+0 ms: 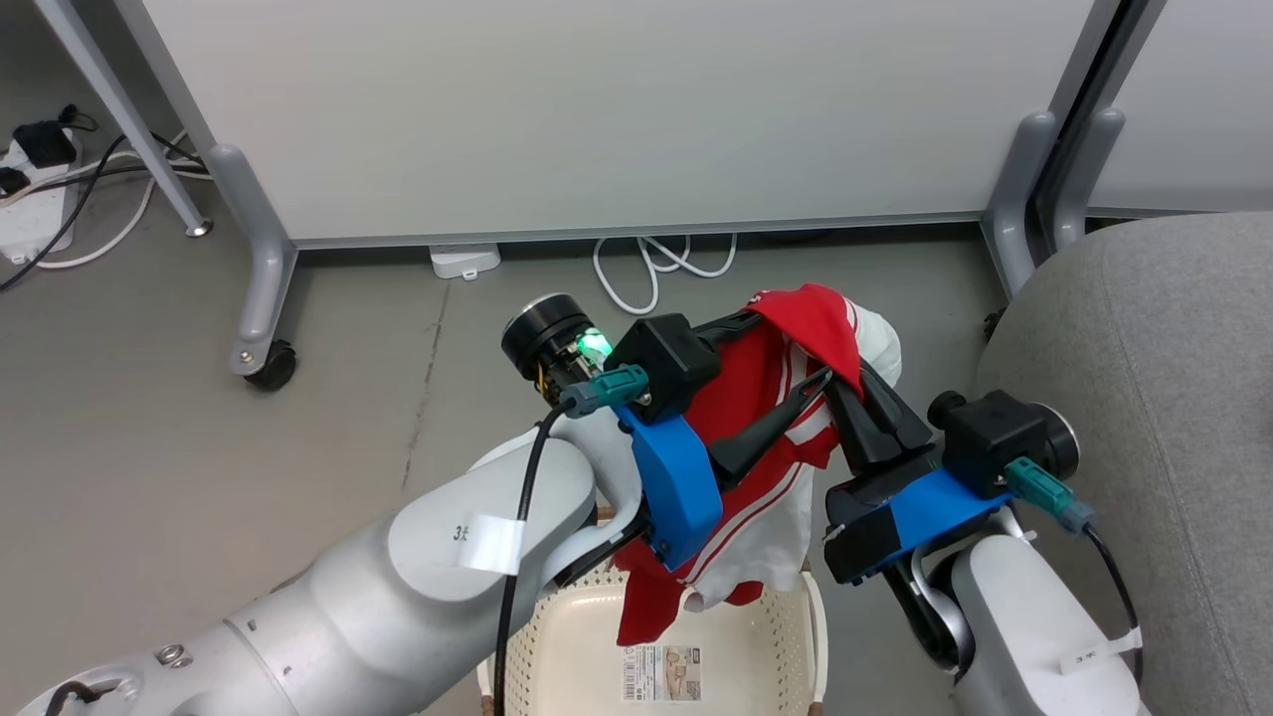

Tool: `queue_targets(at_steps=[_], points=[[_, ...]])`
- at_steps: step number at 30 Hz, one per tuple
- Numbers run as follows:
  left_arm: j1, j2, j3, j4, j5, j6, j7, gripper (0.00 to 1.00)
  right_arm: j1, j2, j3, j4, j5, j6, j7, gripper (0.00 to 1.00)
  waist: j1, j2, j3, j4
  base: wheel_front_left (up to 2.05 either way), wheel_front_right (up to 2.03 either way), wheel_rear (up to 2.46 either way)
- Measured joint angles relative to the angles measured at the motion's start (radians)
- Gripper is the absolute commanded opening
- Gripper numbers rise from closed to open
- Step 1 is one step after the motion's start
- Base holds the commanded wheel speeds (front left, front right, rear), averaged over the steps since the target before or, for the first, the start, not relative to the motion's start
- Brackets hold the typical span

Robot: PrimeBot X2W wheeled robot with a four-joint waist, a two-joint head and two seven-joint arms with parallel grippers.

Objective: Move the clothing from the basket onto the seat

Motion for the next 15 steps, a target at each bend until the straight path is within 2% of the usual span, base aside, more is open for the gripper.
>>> queue_targets(at_steps=[15], points=[[-0.010, 0.022, 0.000, -0.002, 0.017, 0.000, -0.010, 1.00, -0.009, 0.000, -0.082, -0.040, -0.003, 0.000, 0.000, 0.00, 0.0000, 0.0000, 0.045, -0.071, 0.00, 0.00, 0.00]])
